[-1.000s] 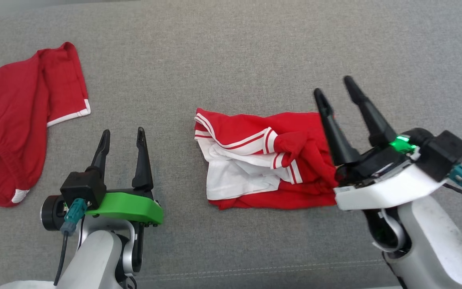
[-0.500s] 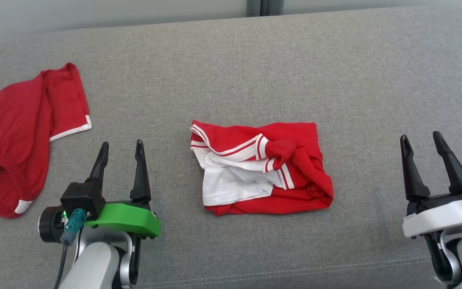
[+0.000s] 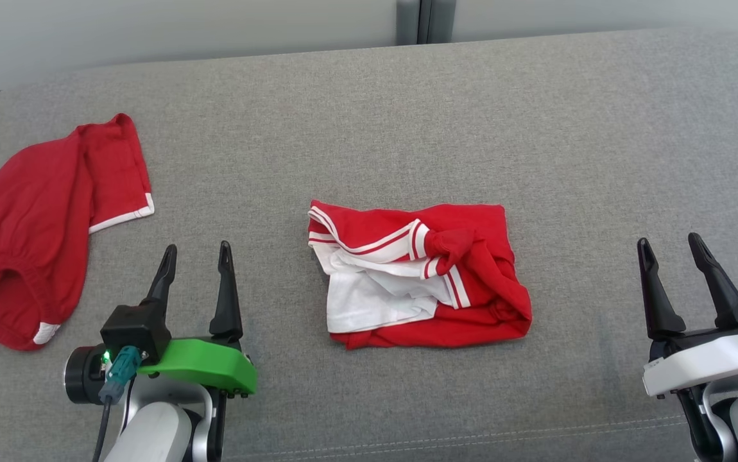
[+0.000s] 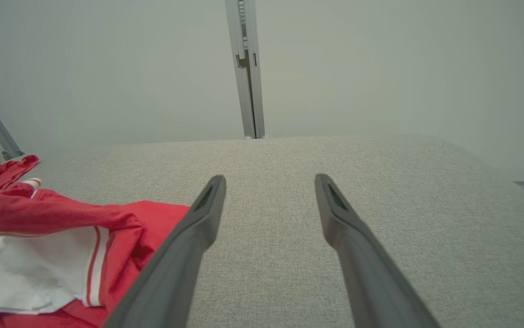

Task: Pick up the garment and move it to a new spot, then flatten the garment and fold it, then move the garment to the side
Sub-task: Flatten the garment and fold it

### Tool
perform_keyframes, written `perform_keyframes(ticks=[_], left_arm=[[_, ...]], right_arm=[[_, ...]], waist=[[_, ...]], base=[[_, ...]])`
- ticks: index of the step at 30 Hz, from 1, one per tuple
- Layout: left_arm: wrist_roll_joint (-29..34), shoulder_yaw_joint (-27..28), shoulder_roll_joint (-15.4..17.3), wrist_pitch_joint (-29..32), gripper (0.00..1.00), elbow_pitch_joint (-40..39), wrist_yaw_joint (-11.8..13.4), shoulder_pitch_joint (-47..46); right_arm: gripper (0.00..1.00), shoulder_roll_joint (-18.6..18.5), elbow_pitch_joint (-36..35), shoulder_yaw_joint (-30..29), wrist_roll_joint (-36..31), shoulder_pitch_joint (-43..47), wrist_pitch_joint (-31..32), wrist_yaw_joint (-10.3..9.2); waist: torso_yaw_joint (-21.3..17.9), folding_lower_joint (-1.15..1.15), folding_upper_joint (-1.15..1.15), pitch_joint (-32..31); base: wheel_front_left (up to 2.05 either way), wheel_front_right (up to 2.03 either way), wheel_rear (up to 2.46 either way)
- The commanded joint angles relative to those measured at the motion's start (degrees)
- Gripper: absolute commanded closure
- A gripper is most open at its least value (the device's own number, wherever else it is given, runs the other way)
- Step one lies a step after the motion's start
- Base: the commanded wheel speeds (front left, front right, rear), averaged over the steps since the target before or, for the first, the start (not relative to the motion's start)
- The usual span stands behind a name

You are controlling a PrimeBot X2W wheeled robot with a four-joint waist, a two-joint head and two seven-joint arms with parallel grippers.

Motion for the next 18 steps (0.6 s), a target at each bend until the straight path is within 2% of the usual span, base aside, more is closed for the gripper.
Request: perform_keyframes(ticks=[1,2,3,10,18], left_arm=[[0.2,-0.1,0.4,0.1,0.00,-0.3,0.3,0.5],[0.3,-0.2,0.4,0.2,0.00,-0.4,0.3,0.3],[0.3,-0.4,0.3,0.3,0.00,-0.5,0.3,0.1],[0.6,-0.9,-0.2,0.1,0.00,-0.9,-0.1,-1.7],[0.6,-2.0,-1.7,-0.7,0.00,0.3,-1.1,-4.2]], right_arm=[[0.00,-0.2,0.0,-0.2,0.6,0.5,0.2,-0.02],[0.56,-0.5,0.1,-0.2,0.6,0.4,0.3,-0.02],[1.00,-0.7,0.2,0.1,0.8,0.3,0.4,-0.02],[1.00,-2.9,3.1,4.5,2.3,-4.5,0.8,-0.02],[1.00,-6.2,12.4,14.8,5.4,-13.4,-0.6,-0.03]], waist=[[0.3,0.00,0.00,0.1],[0.6,0.00,0.00,0.3],[0.9,0.00,0.00,0.4],[2.7,0.00,0.00,2.7],[6.3,0.00,0.00,6.3]], base=[[0.00,0.00,0.00],[0.00,0.00,0.00],[0.00,0.00,0.00],[0.00,0.00,0.00],[0.00,0.00,0.00]])
